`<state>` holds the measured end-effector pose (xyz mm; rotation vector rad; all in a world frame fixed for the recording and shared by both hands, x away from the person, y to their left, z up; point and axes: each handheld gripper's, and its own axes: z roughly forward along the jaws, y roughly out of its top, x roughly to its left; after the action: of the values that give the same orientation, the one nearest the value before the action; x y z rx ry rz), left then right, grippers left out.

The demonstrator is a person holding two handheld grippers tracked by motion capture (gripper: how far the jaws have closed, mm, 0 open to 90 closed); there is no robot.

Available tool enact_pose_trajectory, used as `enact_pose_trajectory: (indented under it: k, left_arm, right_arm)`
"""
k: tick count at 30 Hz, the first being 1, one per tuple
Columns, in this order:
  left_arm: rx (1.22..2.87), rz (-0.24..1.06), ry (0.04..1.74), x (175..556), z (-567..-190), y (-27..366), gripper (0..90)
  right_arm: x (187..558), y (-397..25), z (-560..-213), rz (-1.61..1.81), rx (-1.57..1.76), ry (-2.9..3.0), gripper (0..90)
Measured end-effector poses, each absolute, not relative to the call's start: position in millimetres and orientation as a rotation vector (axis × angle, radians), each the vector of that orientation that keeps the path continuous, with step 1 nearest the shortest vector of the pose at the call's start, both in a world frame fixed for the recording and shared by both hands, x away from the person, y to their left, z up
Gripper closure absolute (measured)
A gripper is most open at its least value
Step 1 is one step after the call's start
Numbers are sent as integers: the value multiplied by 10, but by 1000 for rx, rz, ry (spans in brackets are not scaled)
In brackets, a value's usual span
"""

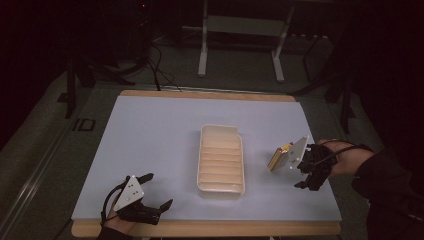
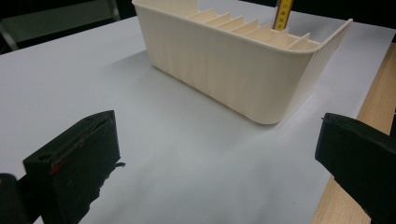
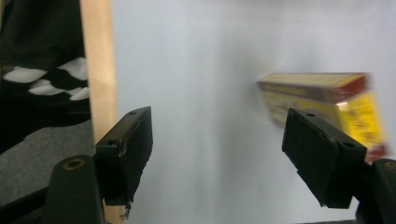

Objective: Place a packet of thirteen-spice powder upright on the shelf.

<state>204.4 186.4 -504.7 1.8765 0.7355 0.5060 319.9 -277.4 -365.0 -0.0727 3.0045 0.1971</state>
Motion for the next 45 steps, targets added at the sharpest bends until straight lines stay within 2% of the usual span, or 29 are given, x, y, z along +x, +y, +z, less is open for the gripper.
enact_pose_trajectory:
  k: [10,13,28,38,45]
  left_arm:
    - [1882,498,735,2047,-5053,1863,0]
    - [1885,497,735,2050,-5056,1862,0]
    - [1885,490,731,2050,-5062,1862,0]
    - [1884,487,732,2046,-5063,1866,0]
    - [1883,485,732,2047,-5064,1867,0]
  right_arm:
    - [3435,-2762,-3627,188,-62,2925,245]
    - [3518,-2750,-3627,235,-56,2857,301]
    - [3918,-2695,-3863,155,-35,2882,371]
    - [4043,-2627,-4067,3,-68,2990,530]
    - [4087,-2606,-4028,-11,-20,3050,663]
